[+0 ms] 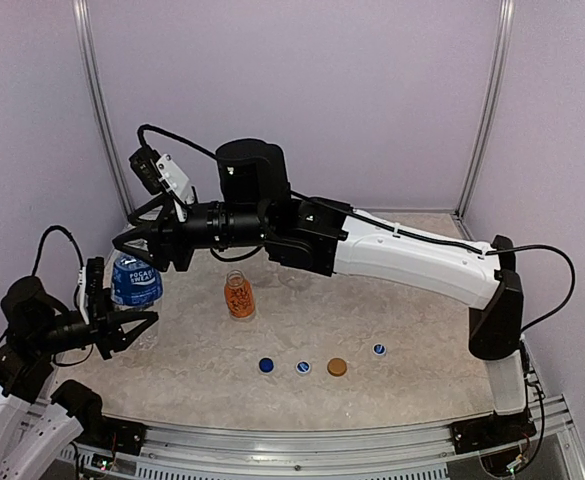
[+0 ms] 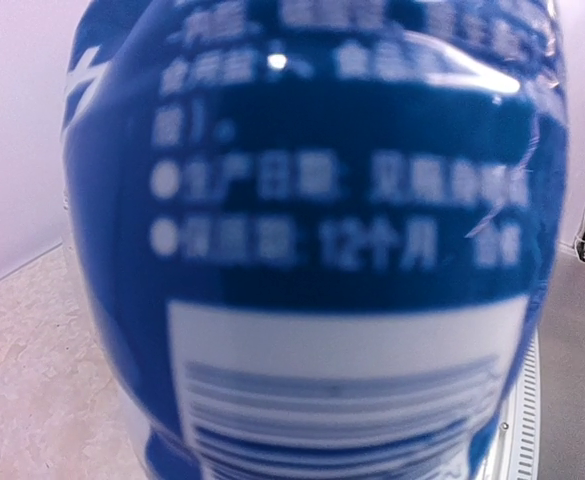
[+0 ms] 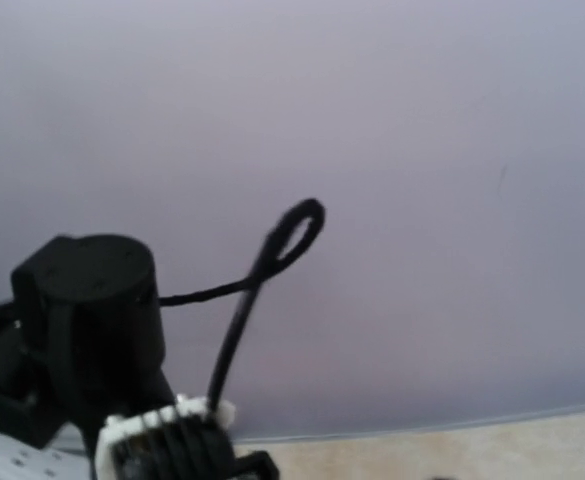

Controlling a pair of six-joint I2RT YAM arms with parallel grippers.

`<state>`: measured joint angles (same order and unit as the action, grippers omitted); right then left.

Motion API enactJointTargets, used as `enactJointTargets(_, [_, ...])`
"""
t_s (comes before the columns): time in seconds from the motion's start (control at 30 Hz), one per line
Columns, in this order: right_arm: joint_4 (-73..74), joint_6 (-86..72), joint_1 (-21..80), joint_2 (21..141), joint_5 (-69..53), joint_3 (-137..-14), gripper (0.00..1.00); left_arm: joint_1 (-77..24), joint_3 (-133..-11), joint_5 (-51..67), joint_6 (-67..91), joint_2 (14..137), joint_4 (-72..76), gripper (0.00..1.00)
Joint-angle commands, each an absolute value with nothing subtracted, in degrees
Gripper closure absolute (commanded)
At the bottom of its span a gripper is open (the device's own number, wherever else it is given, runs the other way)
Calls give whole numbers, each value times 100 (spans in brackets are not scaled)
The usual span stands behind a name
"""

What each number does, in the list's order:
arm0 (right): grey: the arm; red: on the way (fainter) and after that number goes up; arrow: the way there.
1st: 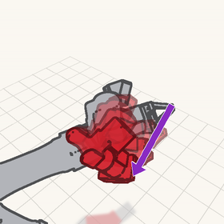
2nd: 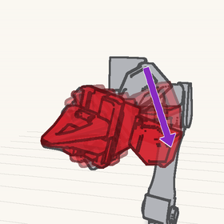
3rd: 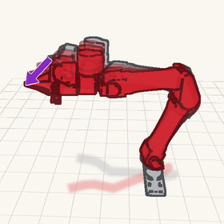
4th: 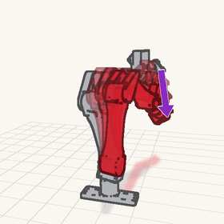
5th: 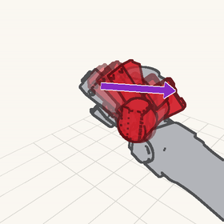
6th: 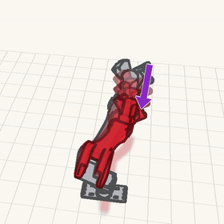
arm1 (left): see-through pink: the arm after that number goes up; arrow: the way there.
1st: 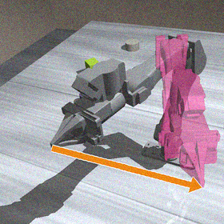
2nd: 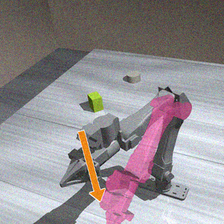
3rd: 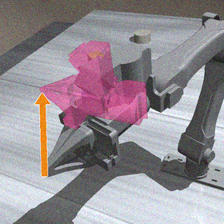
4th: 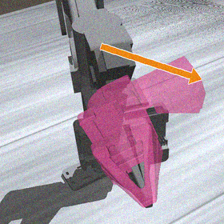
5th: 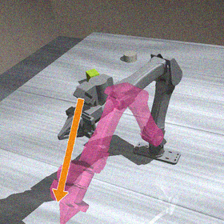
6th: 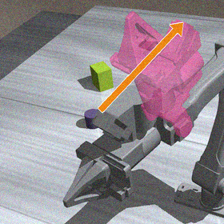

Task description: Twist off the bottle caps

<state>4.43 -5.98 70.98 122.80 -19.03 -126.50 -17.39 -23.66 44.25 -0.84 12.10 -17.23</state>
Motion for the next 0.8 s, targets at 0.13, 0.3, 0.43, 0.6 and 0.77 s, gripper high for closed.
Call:
enactJointTargets(0.13, [660,-870,7110,12387,-2222,-12685,81,-1696,-2312,4518,-188,1235,-1729,64])
enactJointTargets(0.3, [909,-933,7109,12419,-2258,-12660,65,-1685,-2315,4507,-184,1233,-1727,64])
enactJointTargets(0.43, [932,-952,7107,12423,-2192,-12620,63,-1686,-2320,4516,-183,1237,-1730,64])
enactJointTargets(0.6, [974,-942,7103,12437,-2089,-12617,61,-1672,-2320,4529,-192,1226,-1733,64])
enactJointTargets(0.77, [1034,-929,7095,12420,-1953,-12610,60,-1672,-2320,4543,-193,1230,-1742,64])
